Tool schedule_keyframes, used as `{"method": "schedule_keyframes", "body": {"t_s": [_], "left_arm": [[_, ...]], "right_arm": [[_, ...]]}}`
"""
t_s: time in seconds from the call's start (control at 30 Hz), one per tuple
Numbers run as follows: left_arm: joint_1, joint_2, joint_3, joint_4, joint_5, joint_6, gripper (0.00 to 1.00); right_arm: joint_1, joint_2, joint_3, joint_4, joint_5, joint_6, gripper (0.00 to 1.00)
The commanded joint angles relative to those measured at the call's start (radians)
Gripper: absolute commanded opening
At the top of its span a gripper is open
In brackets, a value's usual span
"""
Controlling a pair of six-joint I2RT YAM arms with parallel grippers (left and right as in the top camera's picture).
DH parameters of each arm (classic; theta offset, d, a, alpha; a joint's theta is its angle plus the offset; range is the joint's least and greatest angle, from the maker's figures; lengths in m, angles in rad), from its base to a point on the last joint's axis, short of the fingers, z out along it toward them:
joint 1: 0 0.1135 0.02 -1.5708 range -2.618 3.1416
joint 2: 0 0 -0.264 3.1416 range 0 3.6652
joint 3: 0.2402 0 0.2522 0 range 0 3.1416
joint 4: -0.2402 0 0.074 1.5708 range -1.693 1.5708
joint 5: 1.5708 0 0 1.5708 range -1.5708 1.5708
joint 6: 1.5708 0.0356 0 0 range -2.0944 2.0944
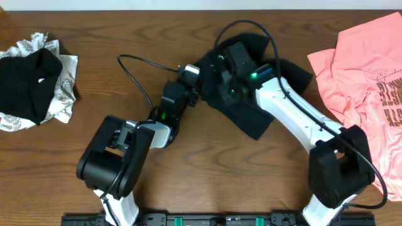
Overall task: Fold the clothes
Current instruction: 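Grasp the garment with the left gripper and spread it between both grippers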
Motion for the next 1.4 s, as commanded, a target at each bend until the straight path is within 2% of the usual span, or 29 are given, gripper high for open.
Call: {"method": "schedule_keyframes", "body": {"t_s": [0.0,0.1,0.23,0.33,0.73,1.2,1.37], "left_arm": [[0.020,-0.030,0.012,-0.003,-0.035,0.029,0.06],[0.029,-0.031,0.012,-0.018,-0.035,0.029,0.06],[0.043,-0.031,0.012,-0.035,-0.037,0.029,0.06],[0.050,-0.031,0.012,-0.040,-0.037,0.029,0.06],[0.088,-0.031,0.012,-0.040,-0.045,0.029,0.06],[0.118,-0.031,0.012,-0.041,-0.045,0.029,0.06],[0.169,-0.031,0.012,-0.042,-0.045,0.029,0.06]], "right_arm": [[-0.015,-0.010,0.014,-0.066,-0.002,0.066,0.45],[-0.016,-0.010,0.014,-0.143,-0.002,0.066,0.34],[-0.019,-0.010,0.011,-0.205,-0.001,0.070,0.10],[-0.019,-0.010,-0.002,-0.215,0.011,0.107,0.01],[-0.020,-0.010,-0.145,-0.168,0.032,0.151,0.01],[-0.021,-0.010,-0.379,0.040,0.082,0.243,0.01],[-0.021,-0.010,-0.410,-0.002,0.087,0.253,0.01]]}}
